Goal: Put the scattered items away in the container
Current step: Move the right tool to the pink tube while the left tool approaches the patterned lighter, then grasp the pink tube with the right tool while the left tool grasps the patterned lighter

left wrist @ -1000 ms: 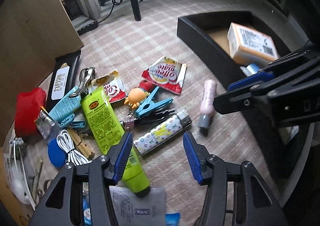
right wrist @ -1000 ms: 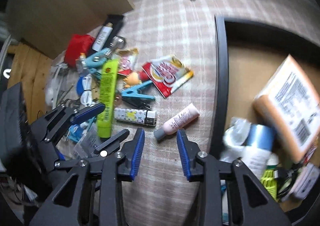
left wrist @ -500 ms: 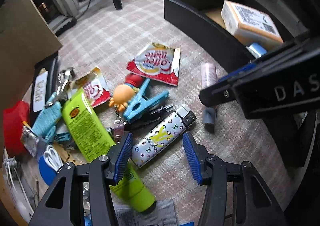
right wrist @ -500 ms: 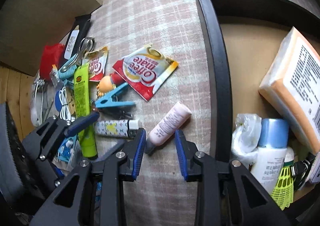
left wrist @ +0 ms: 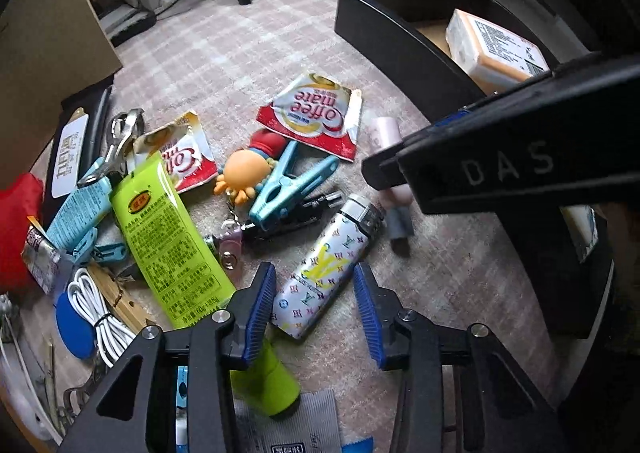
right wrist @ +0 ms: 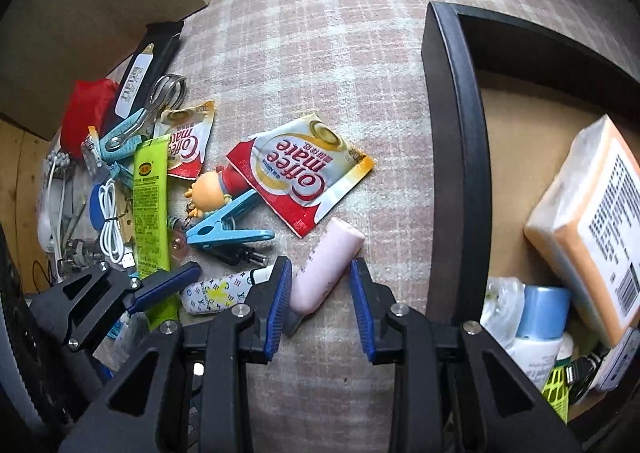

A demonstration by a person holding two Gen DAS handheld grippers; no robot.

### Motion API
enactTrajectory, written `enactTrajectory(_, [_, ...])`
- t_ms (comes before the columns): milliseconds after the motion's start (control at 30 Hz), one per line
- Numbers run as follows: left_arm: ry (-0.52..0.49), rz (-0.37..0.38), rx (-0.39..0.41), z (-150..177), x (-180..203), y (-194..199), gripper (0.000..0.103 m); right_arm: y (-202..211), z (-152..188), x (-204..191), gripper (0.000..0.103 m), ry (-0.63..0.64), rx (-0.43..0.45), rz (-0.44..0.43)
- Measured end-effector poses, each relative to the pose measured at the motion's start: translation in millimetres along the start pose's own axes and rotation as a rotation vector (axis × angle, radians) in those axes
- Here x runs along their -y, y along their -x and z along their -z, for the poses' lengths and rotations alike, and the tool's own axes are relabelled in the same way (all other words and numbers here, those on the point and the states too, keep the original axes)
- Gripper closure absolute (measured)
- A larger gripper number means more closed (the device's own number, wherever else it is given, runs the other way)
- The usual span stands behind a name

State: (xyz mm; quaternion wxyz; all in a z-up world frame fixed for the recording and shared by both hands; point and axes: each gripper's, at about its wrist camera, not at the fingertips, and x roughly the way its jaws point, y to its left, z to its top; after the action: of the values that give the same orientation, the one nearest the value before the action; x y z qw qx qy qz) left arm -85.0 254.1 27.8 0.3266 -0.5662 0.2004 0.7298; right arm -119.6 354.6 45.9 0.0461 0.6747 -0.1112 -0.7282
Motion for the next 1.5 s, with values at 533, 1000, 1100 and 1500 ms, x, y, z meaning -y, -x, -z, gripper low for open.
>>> enactTrajectory(533, [0.030,-0.033,0.035,15.6,25.5,8.6,0.080,13.5,35.3,10.3,0.083,0.035,0.029,-0.076])
enactTrajectory(1000, [0.122,0.009,0.106,29.0,25.9,49.4,0.082,54.5,55.3,36.8,0.083,0.035,0.095,-0.145])
enactTrajectory(1100, [0.124,0.009,0.092,10.5,13.6,39.0,0.082,58.8,49.0,43.9,0.083,0.025,0.107,-0.144])
enactTrajectory(1500, [0.094,-0.077,0.022,-6.1,25.6,-2.6,0.080,56.3,45.7,38.1,0.083,0.019,0.119,-0.147])
